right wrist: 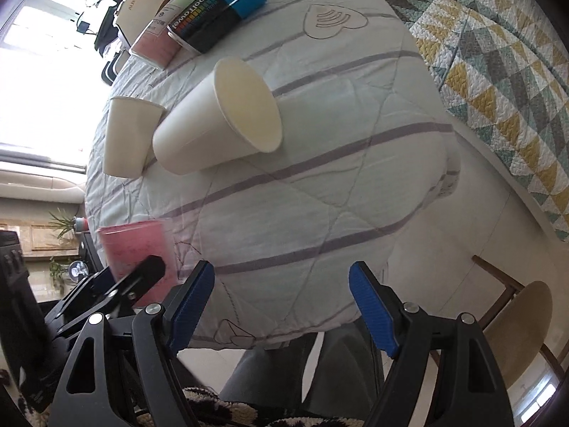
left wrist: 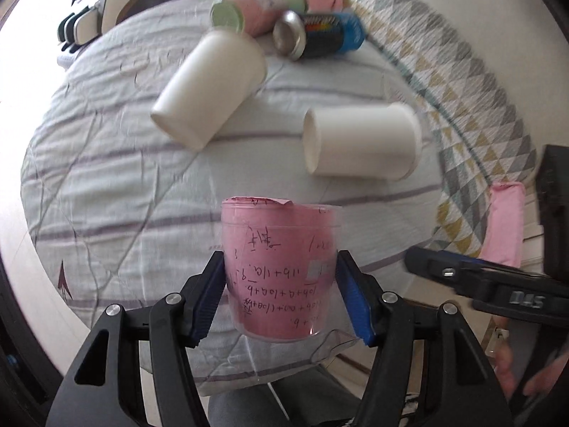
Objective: Flip cup upright
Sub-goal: 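Turn the pink cup rim-up and lower it onto the table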
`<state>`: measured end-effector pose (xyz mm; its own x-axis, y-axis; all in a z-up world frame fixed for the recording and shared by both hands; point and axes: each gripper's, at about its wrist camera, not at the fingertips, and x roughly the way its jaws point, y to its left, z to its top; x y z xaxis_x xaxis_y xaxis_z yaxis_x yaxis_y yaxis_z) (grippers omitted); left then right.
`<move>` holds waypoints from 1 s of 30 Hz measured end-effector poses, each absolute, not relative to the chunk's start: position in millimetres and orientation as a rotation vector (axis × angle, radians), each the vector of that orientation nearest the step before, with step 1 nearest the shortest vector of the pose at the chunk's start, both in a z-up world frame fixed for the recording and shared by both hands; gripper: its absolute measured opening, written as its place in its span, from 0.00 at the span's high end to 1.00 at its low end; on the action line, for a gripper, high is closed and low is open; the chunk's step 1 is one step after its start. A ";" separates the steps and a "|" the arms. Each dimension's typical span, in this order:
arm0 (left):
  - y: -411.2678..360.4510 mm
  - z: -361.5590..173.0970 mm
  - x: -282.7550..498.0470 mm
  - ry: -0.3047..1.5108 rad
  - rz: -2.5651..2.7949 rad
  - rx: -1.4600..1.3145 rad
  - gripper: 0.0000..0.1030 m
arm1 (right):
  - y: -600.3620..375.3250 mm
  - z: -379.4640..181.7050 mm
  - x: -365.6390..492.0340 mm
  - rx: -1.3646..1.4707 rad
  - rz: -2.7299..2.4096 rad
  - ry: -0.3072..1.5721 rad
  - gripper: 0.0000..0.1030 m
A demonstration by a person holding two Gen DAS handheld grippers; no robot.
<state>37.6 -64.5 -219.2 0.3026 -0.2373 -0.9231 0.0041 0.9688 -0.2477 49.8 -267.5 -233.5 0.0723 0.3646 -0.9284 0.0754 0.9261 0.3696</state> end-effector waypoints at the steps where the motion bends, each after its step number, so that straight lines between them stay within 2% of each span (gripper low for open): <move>1: -65.3 -211.6 37.4 1.225 -0.189 -0.222 0.39 | -266.1 -232.6 50.6 0.361 0.231 1.482 0.23; 8: -67.7 -172.1 34.6 1.056 -0.353 -0.212 0.39 | -259.6 -219.9 59.1 0.411 0.303 1.380 0.23; 14: -63.5 -161.3 31.2 1.010 -0.478 -0.222 0.39 | -267.8 -221.8 68.7 0.547 0.375 1.361 0.24; 19: -65.5 -160.2 26.0 1.019 -0.476 -0.173 0.37 | -262.0 -215.8 72.7 0.584 0.488 1.331 0.34; 25: -66.4 -182.4 35.5 1.087 -0.359 -0.116 0.25 | -246.5 -210.1 76.0 0.496 0.495 1.325 0.34; 30: -63.5 -209.8 46.9 1.164 -0.295 -0.085 0.25 | -241.2 -229.8 82.8 0.477 0.432 1.366 0.34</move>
<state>46.9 -63.5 -209.8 0.3623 -0.2725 -0.8913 0.1853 0.9583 -0.2176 82.8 -241.2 -229.8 0.1547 0.5538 -0.8182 -0.0171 0.8295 0.5582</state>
